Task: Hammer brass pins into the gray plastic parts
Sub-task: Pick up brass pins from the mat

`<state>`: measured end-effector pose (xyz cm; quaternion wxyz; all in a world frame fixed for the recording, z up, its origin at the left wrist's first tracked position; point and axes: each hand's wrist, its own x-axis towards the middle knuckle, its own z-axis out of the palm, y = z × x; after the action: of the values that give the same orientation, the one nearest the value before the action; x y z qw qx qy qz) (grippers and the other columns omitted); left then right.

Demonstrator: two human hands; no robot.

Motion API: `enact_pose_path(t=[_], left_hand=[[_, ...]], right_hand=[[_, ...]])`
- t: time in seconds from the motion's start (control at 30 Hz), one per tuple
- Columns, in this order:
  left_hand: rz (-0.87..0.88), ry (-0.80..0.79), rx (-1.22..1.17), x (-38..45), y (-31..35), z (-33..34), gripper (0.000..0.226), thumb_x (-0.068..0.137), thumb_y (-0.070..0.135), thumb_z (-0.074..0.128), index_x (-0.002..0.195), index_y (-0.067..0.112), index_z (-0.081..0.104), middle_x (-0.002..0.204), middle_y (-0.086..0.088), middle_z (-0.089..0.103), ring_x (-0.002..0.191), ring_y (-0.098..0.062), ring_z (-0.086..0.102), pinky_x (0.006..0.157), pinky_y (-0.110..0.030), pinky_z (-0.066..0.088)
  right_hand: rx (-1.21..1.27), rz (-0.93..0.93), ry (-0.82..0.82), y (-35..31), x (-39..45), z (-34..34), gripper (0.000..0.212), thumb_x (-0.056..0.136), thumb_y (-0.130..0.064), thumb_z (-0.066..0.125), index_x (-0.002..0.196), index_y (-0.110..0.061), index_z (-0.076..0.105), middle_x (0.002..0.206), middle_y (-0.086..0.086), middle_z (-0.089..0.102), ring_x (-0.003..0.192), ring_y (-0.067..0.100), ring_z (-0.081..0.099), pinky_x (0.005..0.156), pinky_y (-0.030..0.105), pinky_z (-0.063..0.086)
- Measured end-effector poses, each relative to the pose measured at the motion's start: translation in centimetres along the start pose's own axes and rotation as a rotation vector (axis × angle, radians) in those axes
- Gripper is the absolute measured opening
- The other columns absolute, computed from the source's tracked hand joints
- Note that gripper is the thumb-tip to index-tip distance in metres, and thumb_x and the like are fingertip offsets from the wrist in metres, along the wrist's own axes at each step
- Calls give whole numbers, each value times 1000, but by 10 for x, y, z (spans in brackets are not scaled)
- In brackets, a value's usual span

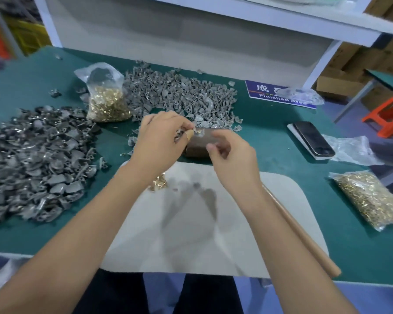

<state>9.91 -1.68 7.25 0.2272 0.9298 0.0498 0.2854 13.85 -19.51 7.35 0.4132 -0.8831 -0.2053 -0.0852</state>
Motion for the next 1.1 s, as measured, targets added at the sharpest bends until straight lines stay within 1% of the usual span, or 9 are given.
enact_pose_path(t=[0.17,0.27,0.3,0.43,0.5,0.7,0.9,1.0,1.1], left_hand=[[-94,20,-5,-38,-30,-39,10,97,32,65,104,29,72,101,17,63,106,-14,60,104,-43,41],[-224,99,63,-72,-60,-65,11,96,34,65,104,33,72,102,18,64,108,-11,58,100,-30,31],[-272,121,95,-82,-69,-72,10,96,35,65,103,34,72,102,17,65,108,-12,57,99,-31,31],[-441,166,197,-116,-94,-96,12,95,34,67,103,30,73,104,10,67,115,-20,55,100,-42,34],[-502,194,234,-126,-107,-109,12,94,33,68,104,30,73,109,8,67,118,-21,53,102,-41,31],[-600,216,244,-134,-137,-133,14,94,32,69,107,29,73,115,6,68,120,-22,52,103,-40,30],[-585,255,187,-133,-144,-137,17,96,30,67,112,26,71,115,8,68,120,-20,53,104,-39,33],[-553,262,182,-130,-142,-135,17,96,30,67,112,26,71,115,9,68,119,-19,54,104,-36,32],[-486,286,109,-122,-135,-129,14,98,28,66,109,23,73,111,8,70,114,-19,58,104,-44,41]], right_hand=[[269,-50,-165,-39,14,52,17,92,-20,74,109,-22,74,90,-4,74,88,13,70,85,38,57],[326,-100,-307,-66,8,90,13,93,-17,74,106,-18,76,89,-1,75,87,15,71,79,36,58],[335,-118,-359,-76,6,102,15,93,-16,75,107,-16,77,89,0,74,86,16,71,79,36,59],[260,-241,-489,-111,1,145,15,92,-22,76,107,-21,78,88,-10,72,85,3,66,74,14,49],[250,-266,-538,-127,-1,164,13,91,-26,77,104,-25,78,88,-12,73,84,0,65,73,13,48],[202,-322,-563,-156,-2,202,7,89,-31,78,93,-35,74,81,-18,70,79,-4,64,72,21,51],[135,-328,-569,-166,0,215,12,91,-30,74,103,-30,77,81,-15,69,79,8,65,76,38,58],[140,-333,-568,-165,3,212,11,92,-29,73,100,-35,75,82,-17,69,79,5,64,75,36,58],[147,-333,-535,-155,11,199,12,91,-27,72,94,-39,74,80,-20,69,76,-1,63,69,29,54]])
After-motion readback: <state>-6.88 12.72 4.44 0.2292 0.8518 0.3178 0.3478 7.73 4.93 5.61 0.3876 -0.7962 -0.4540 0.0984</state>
